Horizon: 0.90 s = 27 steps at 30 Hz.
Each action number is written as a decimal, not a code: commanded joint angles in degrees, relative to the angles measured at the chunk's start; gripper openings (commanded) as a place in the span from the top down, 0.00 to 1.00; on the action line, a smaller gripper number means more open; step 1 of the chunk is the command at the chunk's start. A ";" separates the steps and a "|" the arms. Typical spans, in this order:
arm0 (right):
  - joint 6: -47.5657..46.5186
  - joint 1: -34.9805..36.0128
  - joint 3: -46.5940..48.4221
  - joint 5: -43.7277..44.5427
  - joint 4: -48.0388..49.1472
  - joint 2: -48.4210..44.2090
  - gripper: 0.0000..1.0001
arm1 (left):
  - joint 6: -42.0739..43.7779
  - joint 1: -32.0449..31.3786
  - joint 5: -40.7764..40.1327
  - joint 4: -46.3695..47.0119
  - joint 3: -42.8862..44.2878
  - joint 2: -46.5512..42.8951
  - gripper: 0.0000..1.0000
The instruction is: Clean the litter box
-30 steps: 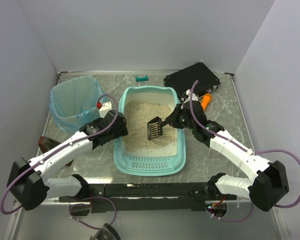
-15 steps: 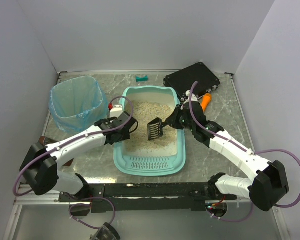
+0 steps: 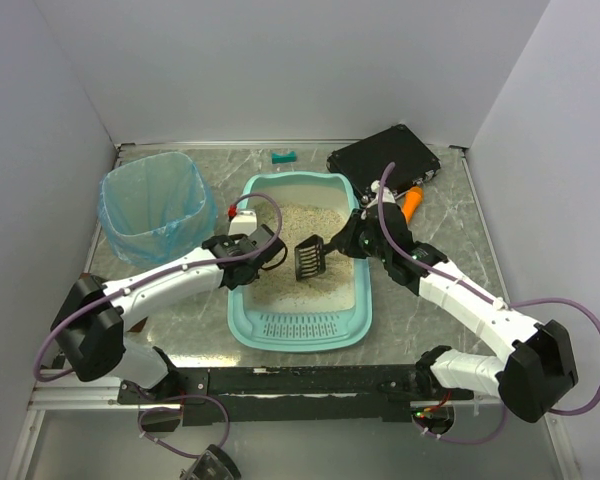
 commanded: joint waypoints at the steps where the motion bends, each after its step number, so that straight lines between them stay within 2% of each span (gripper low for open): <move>1: 3.42 -0.26 -0.35 -3.71 4.31 1.08 1.00 | -5.66 -1.58 2.17 -1.37 4.37 -0.46 0.99; 7: 9.66 -0.26 0.44 -9.25 4.49 8.81 1.00 | -8.04 -2.90 0.50 -2.96 5.95 -0.72 0.99; 12: 15.80 0.18 -2.01 -8.81 7.64 13.74 1.00 | -8.39 -4.04 1.02 -1.30 6.31 -2.47 0.99; 14: 18.09 0.71 -3.85 -11.26 13.61 15.05 1.00 | -7.43 -4.31 1.38 -0.59 6.92 -2.91 0.99; 19: 21.26 3.78 -4.21 -15.67 19.60 19.45 1.00 | -5.41 -4.66 0.50 -0.15 11.65 -2.92 0.99; 23: 30.46 4.49 -9.12 -21.46 32.41 24.19 1.00 | -3.30 -5.89 -0.29 1.79 13.86 -3.27 0.99; 24: 32.06 4.58 -10.01 -23.04 38.36 24.81 1.00 | -3.29 -6.24 -0.81 1.88 14.21 -3.53 0.99; 27: 36.99 4.49 -12.21 -23.93 46.03 25.52 1.00 | -2.85 -6.42 -2.31 1.70 15.45 -3.62 0.99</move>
